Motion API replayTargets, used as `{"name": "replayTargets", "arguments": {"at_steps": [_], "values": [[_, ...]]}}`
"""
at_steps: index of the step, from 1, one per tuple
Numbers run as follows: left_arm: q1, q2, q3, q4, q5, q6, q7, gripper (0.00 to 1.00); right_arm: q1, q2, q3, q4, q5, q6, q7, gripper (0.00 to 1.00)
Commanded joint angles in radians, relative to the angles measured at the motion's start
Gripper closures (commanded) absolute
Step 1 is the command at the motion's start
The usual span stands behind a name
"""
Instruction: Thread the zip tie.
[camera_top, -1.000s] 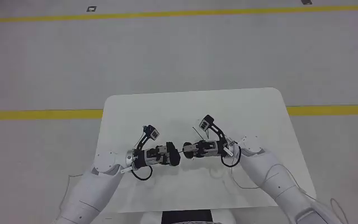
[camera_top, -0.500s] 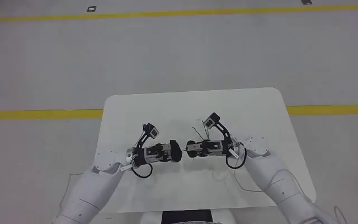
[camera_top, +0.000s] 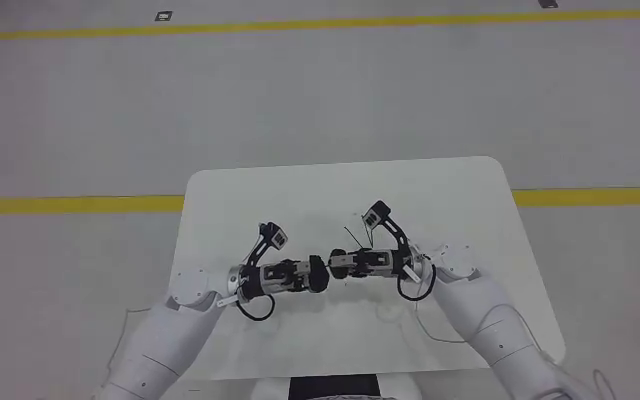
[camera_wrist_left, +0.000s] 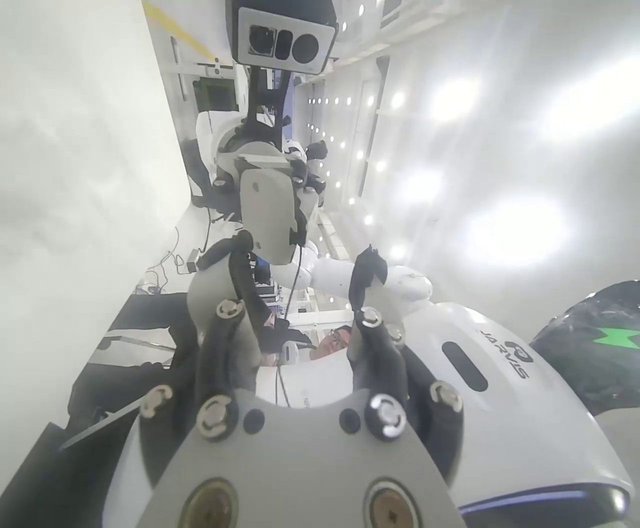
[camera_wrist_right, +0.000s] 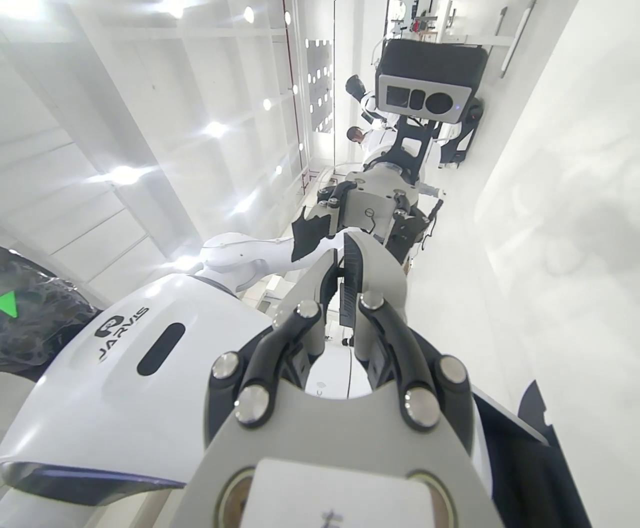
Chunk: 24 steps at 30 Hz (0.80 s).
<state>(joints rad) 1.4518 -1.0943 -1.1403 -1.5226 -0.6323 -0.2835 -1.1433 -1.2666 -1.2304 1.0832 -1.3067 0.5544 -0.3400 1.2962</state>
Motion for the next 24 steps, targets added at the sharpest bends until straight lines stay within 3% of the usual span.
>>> {"name": "replayTargets", "arguments": {"at_steps": [1, 12, 17, 24], "values": [[-0.001, 0.001, 0.003, 0.001, 0.0, 0.0, 0.0, 0.64, -0.002, -0.003, 0.0, 0.001, -0.012, 0.0, -0.006, 1.0], [0.0, 0.01, 0.008, 0.005, 0.003, -0.008, 0.007, 0.71, -0.008, -0.008, 0.008, -0.001, -0.076, 0.0, -0.027, 1.0], [0.0, 0.014, 0.01, 0.003, 0.013, -0.006, 0.012, 0.8, -0.011, -0.007, 0.011, -0.001, -0.094, 0.0, -0.033, 1.0], [-0.003, 0.017, 0.024, 0.006, 0.024, -0.006, 0.02, 0.81, -0.011, -0.007, 0.01, -0.001, -0.1, 0.0, -0.031, 1.0]]}}
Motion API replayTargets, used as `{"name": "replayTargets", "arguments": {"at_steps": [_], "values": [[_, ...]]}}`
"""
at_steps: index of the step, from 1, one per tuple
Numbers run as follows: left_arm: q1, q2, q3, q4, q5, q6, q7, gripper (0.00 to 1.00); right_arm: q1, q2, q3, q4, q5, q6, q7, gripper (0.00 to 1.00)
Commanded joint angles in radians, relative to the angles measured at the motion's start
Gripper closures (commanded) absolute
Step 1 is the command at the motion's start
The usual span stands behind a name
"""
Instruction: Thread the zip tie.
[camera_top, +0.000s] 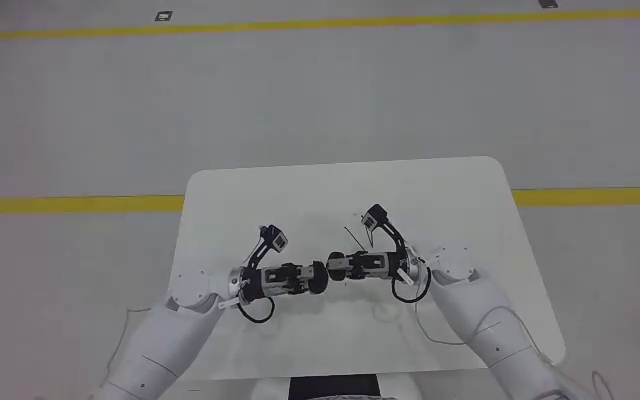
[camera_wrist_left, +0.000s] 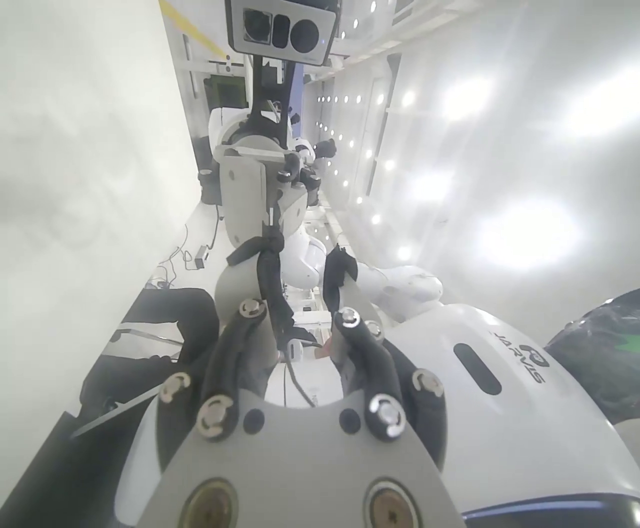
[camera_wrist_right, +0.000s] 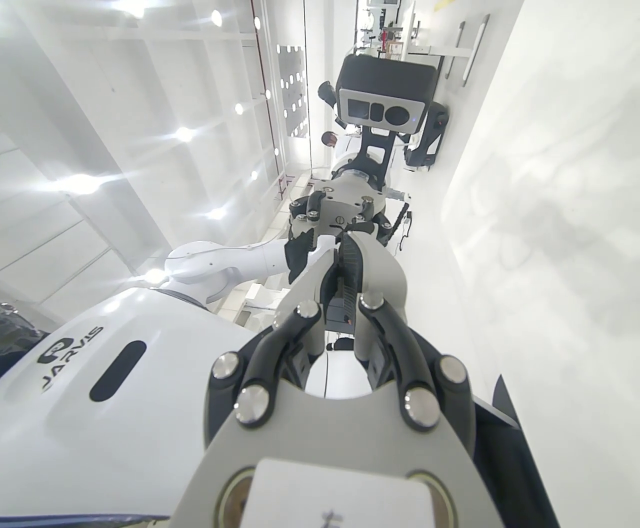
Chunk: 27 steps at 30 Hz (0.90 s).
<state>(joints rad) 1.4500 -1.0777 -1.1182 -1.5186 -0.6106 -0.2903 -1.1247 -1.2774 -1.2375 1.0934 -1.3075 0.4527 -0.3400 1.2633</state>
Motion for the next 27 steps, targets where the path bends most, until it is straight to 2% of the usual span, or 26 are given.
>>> {"name": "replayTargets", "arguments": {"at_steps": [1, 12, 27], "values": [[-0.002, 0.001, 0.004, 0.003, 0.006, 0.001, 0.003, 0.81, 0.0, 0.0, 0.0, 0.0, 0.002, 0.0, 0.003, 1.0], [-0.006, 0.007, 0.016, 0.007, 0.01, 0.0, 0.017, 0.91, 0.002, 0.0, -0.007, -0.004, -0.019, 0.0, 0.01, 1.0], [-0.016, 0.015, 0.029, 0.016, 0.011, 0.003, 0.029, 0.94, -0.003, 0.002, 0.001, -0.019, -0.024, 0.0, 0.013, 1.0]]}}
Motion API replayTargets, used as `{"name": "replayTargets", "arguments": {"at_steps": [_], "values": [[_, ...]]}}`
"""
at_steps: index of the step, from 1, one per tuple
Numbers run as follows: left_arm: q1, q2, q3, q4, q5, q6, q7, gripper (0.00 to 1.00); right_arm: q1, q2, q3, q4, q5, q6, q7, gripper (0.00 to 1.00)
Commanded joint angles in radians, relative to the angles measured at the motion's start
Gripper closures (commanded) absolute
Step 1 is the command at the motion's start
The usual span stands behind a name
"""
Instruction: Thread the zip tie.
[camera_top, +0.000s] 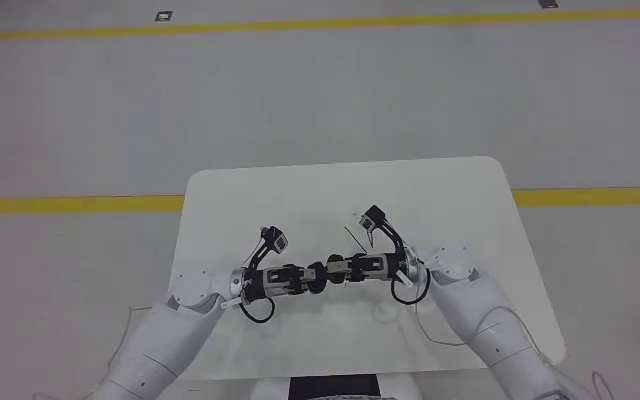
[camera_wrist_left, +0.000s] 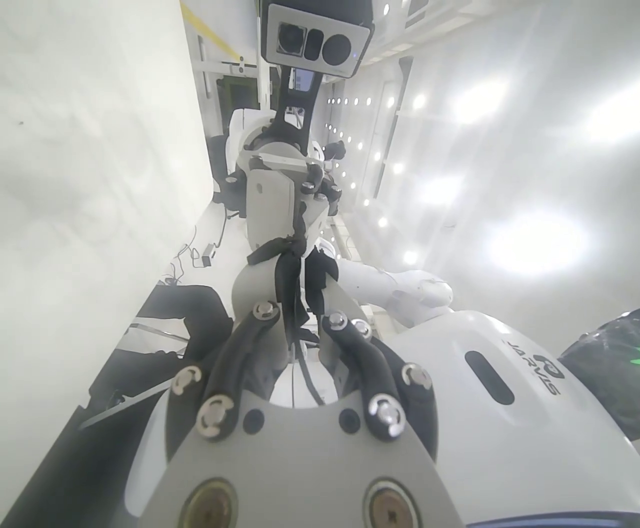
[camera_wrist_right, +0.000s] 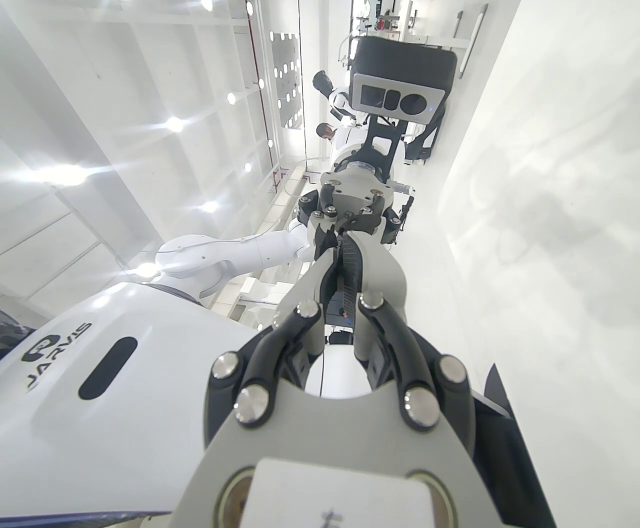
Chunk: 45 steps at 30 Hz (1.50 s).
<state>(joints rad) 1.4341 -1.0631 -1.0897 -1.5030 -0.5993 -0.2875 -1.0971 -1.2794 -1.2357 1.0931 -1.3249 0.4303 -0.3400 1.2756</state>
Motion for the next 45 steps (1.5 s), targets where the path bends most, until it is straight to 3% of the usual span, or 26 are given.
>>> {"name": "replayTargets", "arguments": {"at_steps": [1, 32, 37, 40, 45], "values": [[-0.001, 0.001, 0.001, 0.001, -0.001, 0.0, 0.002, 0.94, -0.001, 0.0, 0.002, -0.002, -0.002, 0.0, 0.001, 1.0], [-0.019, 0.011, 0.032, 0.015, -0.027, -0.008, 0.017, 0.92, -0.009, 0.001, 0.012, -0.012, -0.014, 0.0, 0.013, 1.0], [-0.02, 0.013, 0.035, 0.017, -0.029, -0.009, 0.021, 0.93, -0.011, 0.001, 0.013, -0.013, -0.016, 0.0, 0.014, 1.0], [-0.021, 0.014, 0.037, 0.018, -0.03, -0.008, 0.023, 1.0, -0.012, 0.0, 0.013, -0.013, -0.017, 0.0, 0.014, 1.0], [-0.021, 0.016, 0.039, 0.021, -0.039, -0.01, 0.025, 1.0, -0.012, 0.0, 0.014, -0.013, -0.019, 0.0, 0.014, 1.0]]}}
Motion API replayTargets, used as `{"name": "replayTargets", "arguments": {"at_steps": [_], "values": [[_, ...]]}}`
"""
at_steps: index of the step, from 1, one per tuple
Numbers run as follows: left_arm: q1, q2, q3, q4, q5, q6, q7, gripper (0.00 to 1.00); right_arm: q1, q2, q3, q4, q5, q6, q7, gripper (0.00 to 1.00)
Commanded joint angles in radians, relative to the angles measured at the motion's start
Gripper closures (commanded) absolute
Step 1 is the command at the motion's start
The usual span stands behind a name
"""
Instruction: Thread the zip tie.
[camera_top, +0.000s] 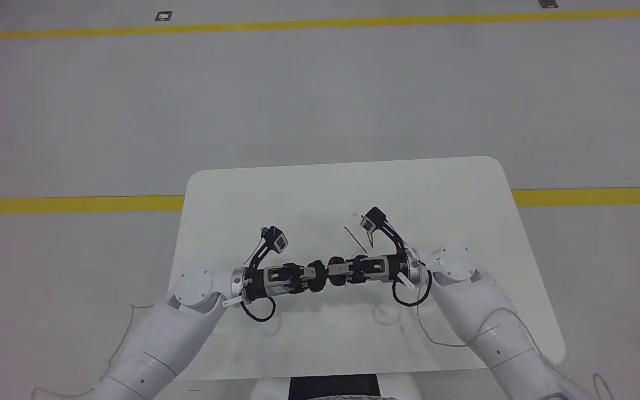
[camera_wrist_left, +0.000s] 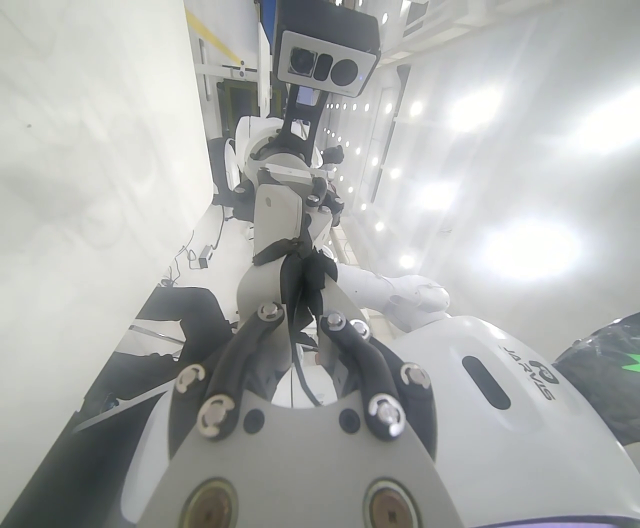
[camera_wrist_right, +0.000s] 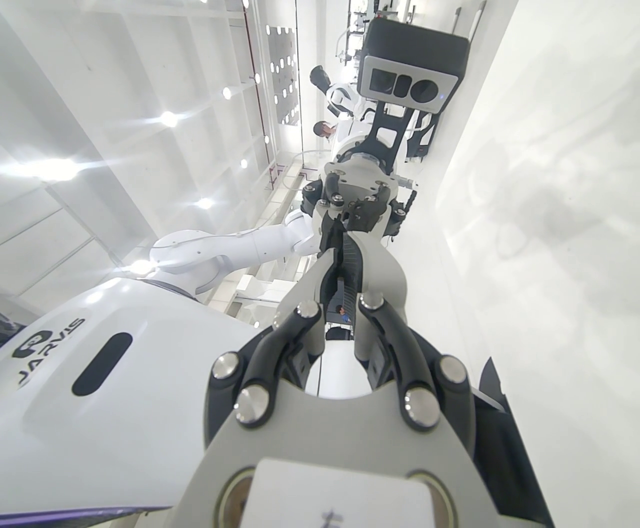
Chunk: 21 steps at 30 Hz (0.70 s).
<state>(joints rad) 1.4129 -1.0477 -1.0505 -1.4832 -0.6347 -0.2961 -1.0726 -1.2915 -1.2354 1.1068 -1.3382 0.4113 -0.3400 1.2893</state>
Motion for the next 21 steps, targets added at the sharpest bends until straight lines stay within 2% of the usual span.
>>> {"name": "replayTargets", "arguments": {"at_steps": [1, 3, 4, 5, 6, 7, 17, 21], "values": [[0.0, 0.001, 0.001, 0.002, -0.007, -0.003, 0.0, 1.0, 0.0, 0.0, 0.0, 0.001, -0.001, 0.0, 0.0, 1.0], [-0.001, 0.001, 0.001, 0.003, -0.008, -0.005, -0.001, 1.0, 0.0, 0.0, -0.001, 0.002, -0.002, 0.0, 0.0, 1.0], [0.0, 0.002, 0.001, 0.004, -0.01, -0.008, 0.0, 1.0, 0.0, 0.0, -0.001, 0.002, -0.002, 0.0, 0.0, 0.65], [0.0, 0.002, 0.001, 0.004, -0.01, -0.012, 0.0, 1.0, -0.001, 0.0, -0.001, 0.003, -0.002, 0.0, -0.002, 0.51], [0.0, 0.003, 0.0, 0.004, -0.008, -0.015, 0.001, 1.0, -0.001, 0.0, 0.0, 0.002, -0.002, 0.0, -0.004, 0.09], [0.0, 0.003, 0.0, 0.003, -0.008, -0.017, 0.002, 1.0, -0.002, 0.0, 0.001, 0.002, -0.002, 0.0, -0.006, 0.0], [0.008, 0.011, -0.014, -0.008, 0.005, -0.044, 0.003, 1.0, -0.029, 0.01, 0.055, -0.022, -0.003, 0.0, -0.022, 0.0], [0.014, 0.015, -0.04, -0.039, 0.055, -0.044, 0.025, 1.0, -0.043, 0.019, 0.095, -0.03, -0.006, 0.0, -0.034, 0.0]]}}
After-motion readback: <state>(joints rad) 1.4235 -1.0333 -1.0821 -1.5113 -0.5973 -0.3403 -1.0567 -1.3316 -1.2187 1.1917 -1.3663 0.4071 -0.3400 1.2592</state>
